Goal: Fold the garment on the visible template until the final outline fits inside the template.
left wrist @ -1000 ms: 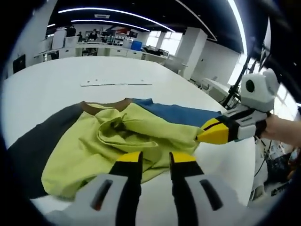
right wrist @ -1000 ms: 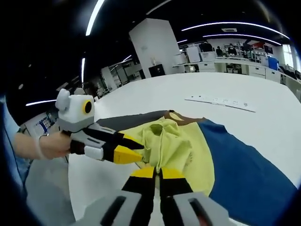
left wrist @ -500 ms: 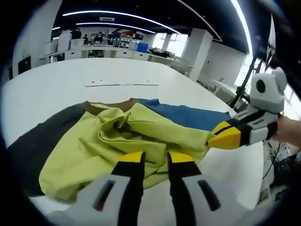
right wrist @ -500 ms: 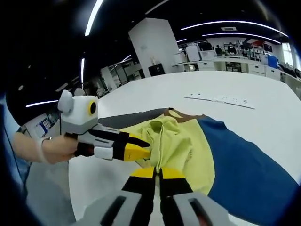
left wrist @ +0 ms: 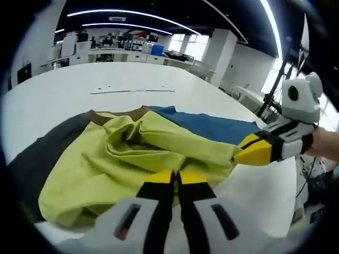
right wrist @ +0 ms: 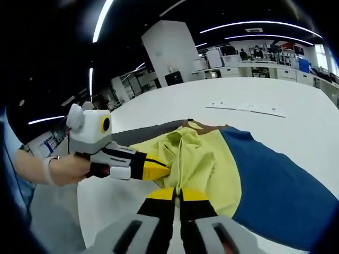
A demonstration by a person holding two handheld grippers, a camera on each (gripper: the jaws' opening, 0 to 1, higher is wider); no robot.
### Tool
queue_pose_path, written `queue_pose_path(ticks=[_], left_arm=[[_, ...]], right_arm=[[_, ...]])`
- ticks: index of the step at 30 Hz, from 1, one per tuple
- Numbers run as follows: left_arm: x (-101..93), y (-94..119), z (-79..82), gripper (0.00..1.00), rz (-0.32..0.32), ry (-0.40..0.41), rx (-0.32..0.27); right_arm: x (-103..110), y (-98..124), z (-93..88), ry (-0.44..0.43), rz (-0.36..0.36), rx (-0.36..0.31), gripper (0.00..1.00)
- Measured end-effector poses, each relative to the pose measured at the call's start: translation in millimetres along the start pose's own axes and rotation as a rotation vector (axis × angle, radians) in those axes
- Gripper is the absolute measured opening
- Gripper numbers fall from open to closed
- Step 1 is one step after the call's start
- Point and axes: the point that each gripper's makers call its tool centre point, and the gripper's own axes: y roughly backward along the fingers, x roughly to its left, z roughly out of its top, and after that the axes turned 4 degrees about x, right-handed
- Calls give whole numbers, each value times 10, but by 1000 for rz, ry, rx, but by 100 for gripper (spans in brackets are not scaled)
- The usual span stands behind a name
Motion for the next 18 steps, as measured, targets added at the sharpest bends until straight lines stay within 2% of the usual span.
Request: queue_pose_path(ticks=[4, 10, 18], left_arm=[[20, 75, 51, 0, -11, 1, -9], [54, 299, 108, 0, -42, -27, -25], [253, 680, -11, 0, -34, -20, -25]], right_arm=[[-4, 31, 8, -4, -4, -6, 0], [-5, 129, 12, -4, -16, -17, 0], [-6, 264, -26, -15, -33, -26, 0]])
